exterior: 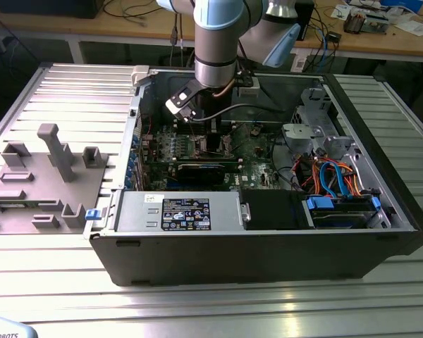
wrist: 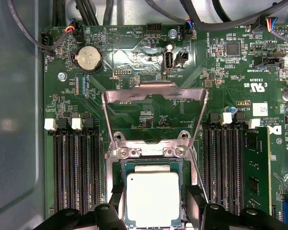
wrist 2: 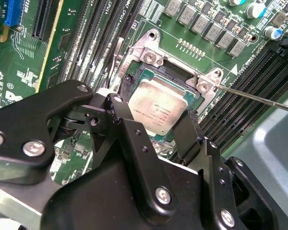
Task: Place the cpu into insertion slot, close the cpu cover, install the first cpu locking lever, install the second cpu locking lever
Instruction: 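Place the cpu into insertion slot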
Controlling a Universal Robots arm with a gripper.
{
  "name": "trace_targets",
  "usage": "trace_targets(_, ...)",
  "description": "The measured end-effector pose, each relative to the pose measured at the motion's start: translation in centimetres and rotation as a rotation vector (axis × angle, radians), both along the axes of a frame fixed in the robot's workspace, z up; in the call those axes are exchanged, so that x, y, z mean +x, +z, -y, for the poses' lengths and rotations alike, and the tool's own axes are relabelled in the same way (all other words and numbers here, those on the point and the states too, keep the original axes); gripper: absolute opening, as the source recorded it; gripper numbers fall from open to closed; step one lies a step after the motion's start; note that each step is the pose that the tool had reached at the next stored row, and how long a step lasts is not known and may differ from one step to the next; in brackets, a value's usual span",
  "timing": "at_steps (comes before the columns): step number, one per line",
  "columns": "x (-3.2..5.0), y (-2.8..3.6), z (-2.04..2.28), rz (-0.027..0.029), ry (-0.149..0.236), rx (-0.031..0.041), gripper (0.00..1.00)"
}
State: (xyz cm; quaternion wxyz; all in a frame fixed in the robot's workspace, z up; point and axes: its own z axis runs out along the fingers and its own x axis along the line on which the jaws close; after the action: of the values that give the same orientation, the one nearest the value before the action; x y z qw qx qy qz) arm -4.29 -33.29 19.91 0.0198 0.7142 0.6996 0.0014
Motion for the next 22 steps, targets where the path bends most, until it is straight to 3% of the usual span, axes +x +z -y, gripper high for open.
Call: trace_targets(22,0.00,1.47,0.00,0.0001,0.000,0.0000,0.62)
